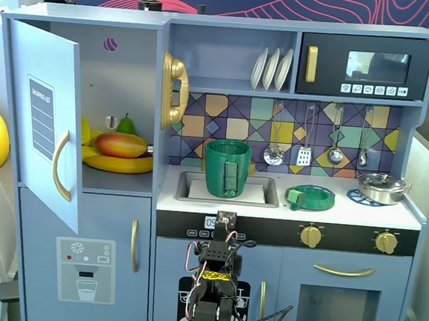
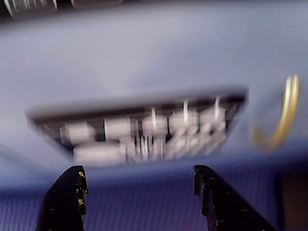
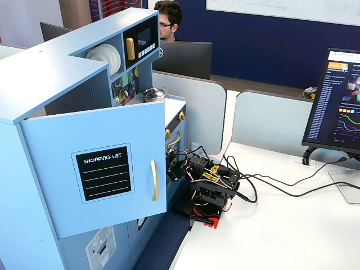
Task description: Pick up the green pineapple from the left cabinet and place it in the green recipient
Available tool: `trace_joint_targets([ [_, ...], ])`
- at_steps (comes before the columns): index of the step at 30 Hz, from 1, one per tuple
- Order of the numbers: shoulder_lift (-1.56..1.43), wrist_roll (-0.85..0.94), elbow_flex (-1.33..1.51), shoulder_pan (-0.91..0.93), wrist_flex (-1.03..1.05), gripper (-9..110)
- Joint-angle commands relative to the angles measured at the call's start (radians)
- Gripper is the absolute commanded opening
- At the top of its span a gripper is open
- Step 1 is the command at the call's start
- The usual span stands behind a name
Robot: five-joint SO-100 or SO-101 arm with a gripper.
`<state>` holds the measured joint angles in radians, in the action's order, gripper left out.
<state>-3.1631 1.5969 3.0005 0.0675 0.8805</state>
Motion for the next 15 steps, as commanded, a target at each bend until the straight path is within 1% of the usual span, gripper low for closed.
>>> trace_joint_targets([
  [1, -0.015, -0.04, -0.005, 0.002, 0.189, 21],
  [6, -0.015, -0.069, -0.005, 0.003, 0.351, 21],
  [15, -0.015, -0.006, -0.005, 0.003, 0.554, 16],
])
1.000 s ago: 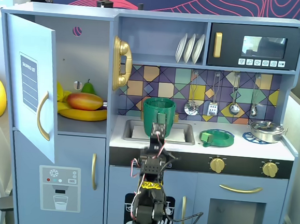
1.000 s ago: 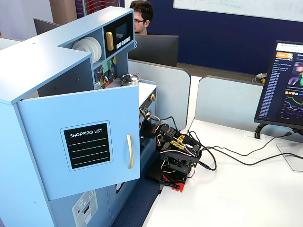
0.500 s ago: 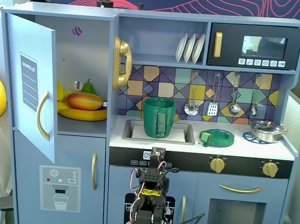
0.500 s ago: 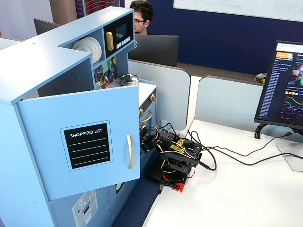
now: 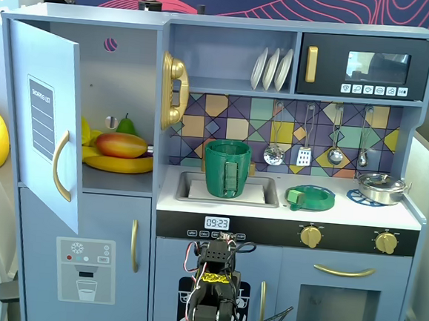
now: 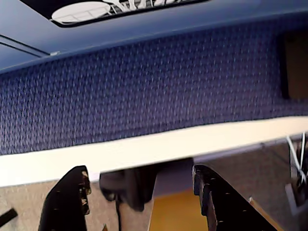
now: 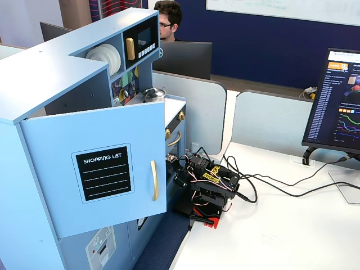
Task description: Pick up the green pineapple from the left cabinet and place it in the green recipient
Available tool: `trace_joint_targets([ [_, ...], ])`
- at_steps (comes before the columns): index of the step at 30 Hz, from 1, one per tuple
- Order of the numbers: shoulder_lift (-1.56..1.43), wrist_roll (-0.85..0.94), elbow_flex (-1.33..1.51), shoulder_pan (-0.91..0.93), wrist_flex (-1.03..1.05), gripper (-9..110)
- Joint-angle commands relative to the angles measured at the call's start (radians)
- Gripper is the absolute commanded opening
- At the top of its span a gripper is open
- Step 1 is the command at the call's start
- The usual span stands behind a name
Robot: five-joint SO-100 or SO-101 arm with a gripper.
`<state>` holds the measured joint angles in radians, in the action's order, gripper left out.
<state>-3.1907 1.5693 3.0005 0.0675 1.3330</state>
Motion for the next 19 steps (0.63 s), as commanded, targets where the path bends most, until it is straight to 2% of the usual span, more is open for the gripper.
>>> trace_joint_targets([
  [1, 0.012, 0.02, -0.005, 0.006, 0.12, 16],
  [7, 0.012, -0.014, -0.005, 0.017, 0.199, 15],
  [19, 0.012, -0.035, -0.005, 0.048, 0.201, 13],
])
